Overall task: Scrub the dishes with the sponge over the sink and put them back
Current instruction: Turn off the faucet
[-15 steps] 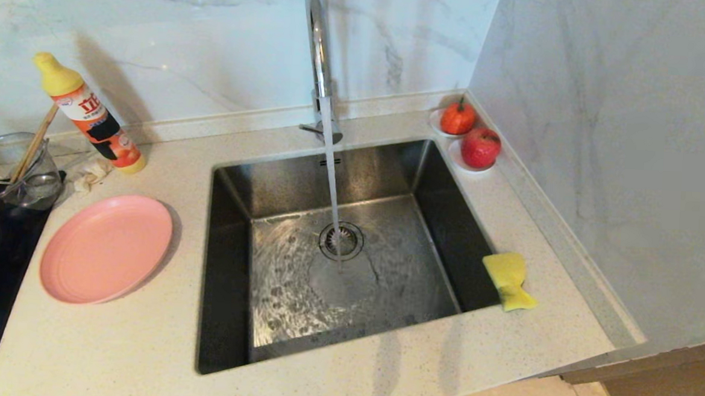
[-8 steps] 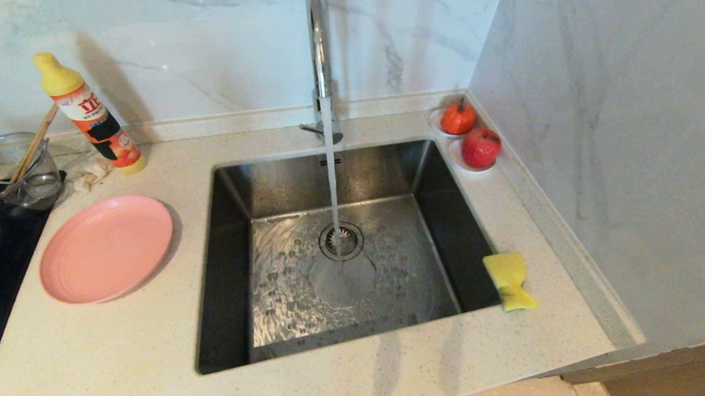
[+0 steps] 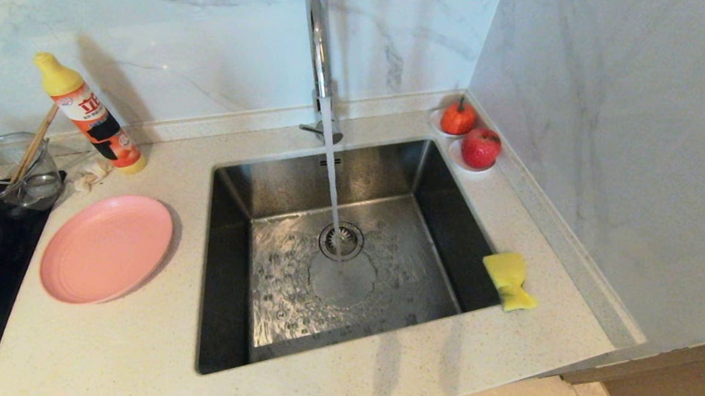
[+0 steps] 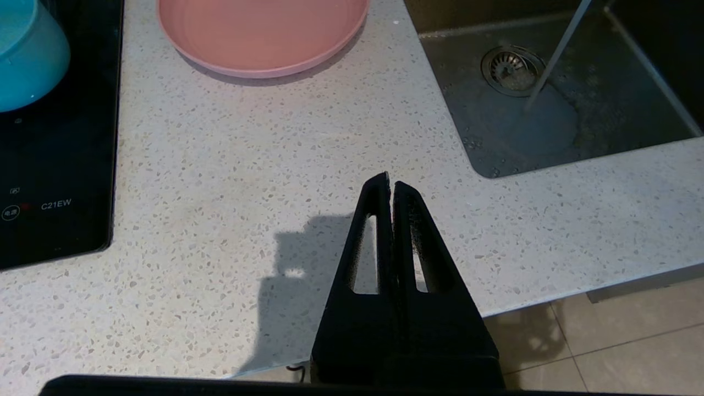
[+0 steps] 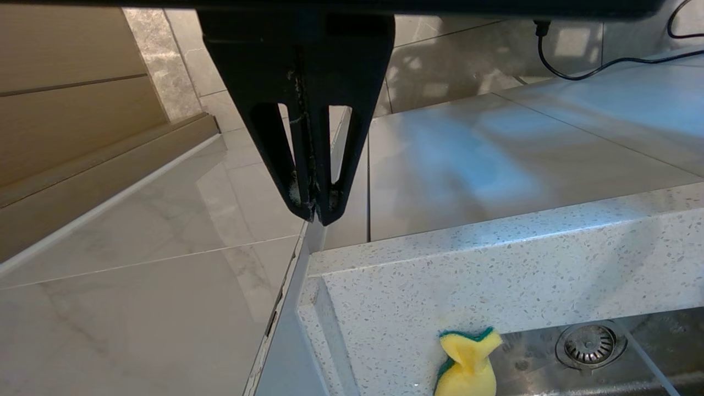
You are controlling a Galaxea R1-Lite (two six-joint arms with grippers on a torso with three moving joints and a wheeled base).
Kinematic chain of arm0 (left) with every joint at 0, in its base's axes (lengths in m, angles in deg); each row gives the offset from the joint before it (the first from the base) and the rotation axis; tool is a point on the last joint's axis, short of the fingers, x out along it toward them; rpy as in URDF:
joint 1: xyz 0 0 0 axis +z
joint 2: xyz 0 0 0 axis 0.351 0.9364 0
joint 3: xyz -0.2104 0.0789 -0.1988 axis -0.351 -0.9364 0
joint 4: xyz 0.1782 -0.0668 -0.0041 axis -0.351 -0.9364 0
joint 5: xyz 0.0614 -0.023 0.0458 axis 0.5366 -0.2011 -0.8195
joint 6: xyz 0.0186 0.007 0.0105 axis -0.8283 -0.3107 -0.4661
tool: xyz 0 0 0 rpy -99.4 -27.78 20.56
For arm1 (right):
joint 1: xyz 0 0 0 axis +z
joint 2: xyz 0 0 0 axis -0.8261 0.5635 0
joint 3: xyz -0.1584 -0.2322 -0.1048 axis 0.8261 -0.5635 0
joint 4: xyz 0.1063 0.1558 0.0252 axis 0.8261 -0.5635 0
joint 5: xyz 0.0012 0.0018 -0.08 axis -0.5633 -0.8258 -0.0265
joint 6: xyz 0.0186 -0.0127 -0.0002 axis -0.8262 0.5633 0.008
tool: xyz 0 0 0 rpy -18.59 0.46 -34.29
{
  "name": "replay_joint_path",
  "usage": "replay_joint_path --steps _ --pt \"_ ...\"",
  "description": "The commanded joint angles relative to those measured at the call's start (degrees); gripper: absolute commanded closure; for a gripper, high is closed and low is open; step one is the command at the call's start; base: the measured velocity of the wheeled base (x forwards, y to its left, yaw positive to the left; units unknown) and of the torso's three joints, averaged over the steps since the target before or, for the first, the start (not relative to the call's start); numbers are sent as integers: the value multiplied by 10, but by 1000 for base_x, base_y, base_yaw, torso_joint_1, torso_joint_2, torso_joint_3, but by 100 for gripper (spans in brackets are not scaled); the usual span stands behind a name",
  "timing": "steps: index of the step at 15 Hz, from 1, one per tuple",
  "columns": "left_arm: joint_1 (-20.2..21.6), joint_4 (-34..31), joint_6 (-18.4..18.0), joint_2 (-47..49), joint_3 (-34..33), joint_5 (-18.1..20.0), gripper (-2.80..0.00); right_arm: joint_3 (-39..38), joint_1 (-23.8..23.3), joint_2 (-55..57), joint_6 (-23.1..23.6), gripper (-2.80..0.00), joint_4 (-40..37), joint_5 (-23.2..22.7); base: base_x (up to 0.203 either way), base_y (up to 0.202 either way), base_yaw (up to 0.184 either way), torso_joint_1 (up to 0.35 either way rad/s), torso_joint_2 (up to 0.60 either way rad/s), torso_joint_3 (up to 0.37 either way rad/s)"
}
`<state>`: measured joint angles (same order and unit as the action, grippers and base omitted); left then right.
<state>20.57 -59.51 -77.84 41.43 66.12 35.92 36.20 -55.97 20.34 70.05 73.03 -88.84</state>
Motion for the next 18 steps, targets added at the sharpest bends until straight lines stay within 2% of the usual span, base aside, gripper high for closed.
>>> replay_joint_path --steps 1,13,16,18 --pt "0 0 0 0 0 0 0 0 0 3 0 0 0 0 0 0 0 0 0 0" --pt "1 1 0 0 0 0 0 0 0 3 0 0 0 0 0 0 0 0 0 0" --pt "0 -1 -9 0 0 0 0 0 0 3 0 0 0 0 0 0 0 0 0 0" --pt "1 -7 -40 1 19 7 0 0 0 2 0 0 0 0 0 0 0 0 0 0"
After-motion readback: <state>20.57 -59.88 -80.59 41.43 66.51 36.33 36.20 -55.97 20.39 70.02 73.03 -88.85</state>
